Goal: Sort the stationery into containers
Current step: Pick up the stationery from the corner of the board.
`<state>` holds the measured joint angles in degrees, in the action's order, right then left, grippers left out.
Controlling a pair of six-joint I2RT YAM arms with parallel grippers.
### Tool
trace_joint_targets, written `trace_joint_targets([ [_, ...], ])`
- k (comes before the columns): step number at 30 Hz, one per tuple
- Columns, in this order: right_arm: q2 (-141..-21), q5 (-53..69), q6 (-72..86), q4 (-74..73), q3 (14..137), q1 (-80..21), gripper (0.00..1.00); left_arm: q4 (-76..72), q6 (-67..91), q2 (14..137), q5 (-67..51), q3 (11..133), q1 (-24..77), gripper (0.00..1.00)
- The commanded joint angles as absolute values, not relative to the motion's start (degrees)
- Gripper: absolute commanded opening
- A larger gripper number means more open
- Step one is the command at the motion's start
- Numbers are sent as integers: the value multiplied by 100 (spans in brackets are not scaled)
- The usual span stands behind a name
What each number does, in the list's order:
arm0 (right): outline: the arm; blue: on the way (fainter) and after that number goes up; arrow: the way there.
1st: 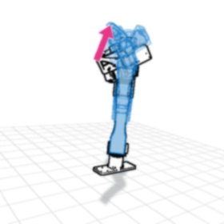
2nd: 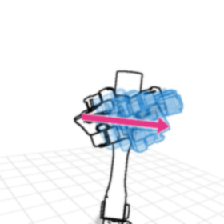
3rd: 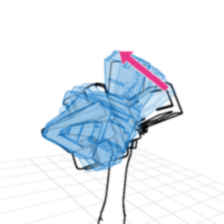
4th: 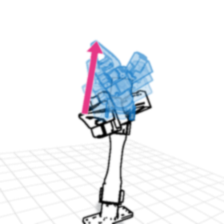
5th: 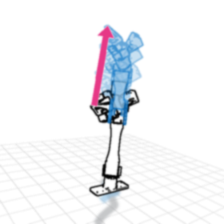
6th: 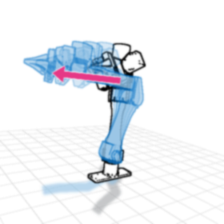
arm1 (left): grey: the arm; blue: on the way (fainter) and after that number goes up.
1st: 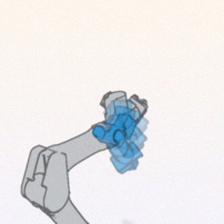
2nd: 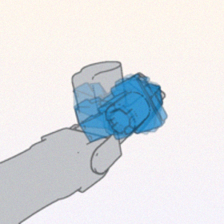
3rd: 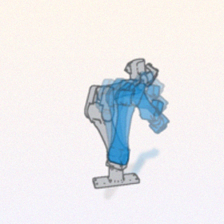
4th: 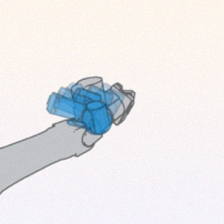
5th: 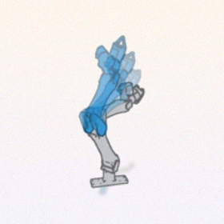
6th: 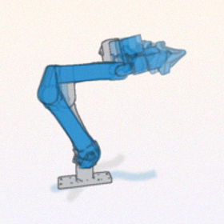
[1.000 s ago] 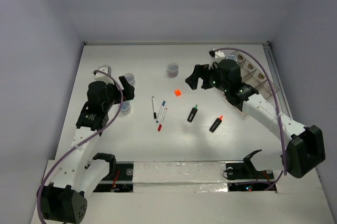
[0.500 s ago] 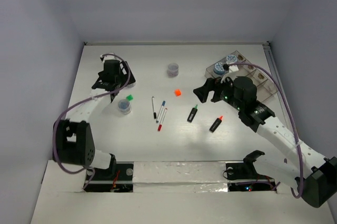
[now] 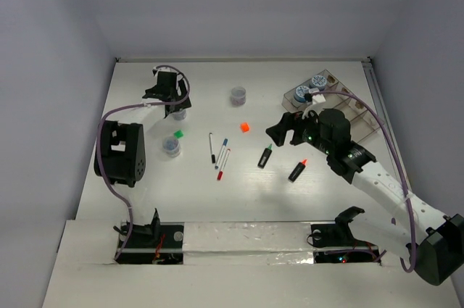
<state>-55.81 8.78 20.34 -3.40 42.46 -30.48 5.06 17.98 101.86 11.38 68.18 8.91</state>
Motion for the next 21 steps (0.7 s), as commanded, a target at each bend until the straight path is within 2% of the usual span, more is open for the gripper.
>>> trace_joint_targets([
  [1, -5537, 967, 1934, -140, 4307, -3094, 100, 659, 1521, 10379, 1283, 7259, 905, 86],
  [7, -5572, 958, 1925, -123, 4307, -3094, 100, 694, 1363, 10661, 1239, 7470, 1081, 85],
  [10, -5607, 967, 1934, -114, 4307, -3094, 100, 747, 1353, 10766, 1335, 7567, 1143, 80],
  [13, -5590, 932, 1925, -123, 4307, -3094, 100, 703, 1336, 10802, 1432, 7524, 1143, 64],
  [16, -5546, 853, 1907, -158, 4289, -3094, 100, 747, 1336, 10811, 1494, 7523, 1143, 28],
  [17, -5520, 818, 1907, -176, 4289, -3094, 100, 773, 1327, 10802, 1512, 7550, 1143, 11],
  [19, -5450, 712, 1907, -158, 4263, -3094, 100, 931, 1301, 10714, 1529, 7724, 1195, 0],
  [21, -5300, 581, 1907, -176, 4245, -3094, 100, 1002, 1213, 10495, 1626, 7892, 1493, 0],
])
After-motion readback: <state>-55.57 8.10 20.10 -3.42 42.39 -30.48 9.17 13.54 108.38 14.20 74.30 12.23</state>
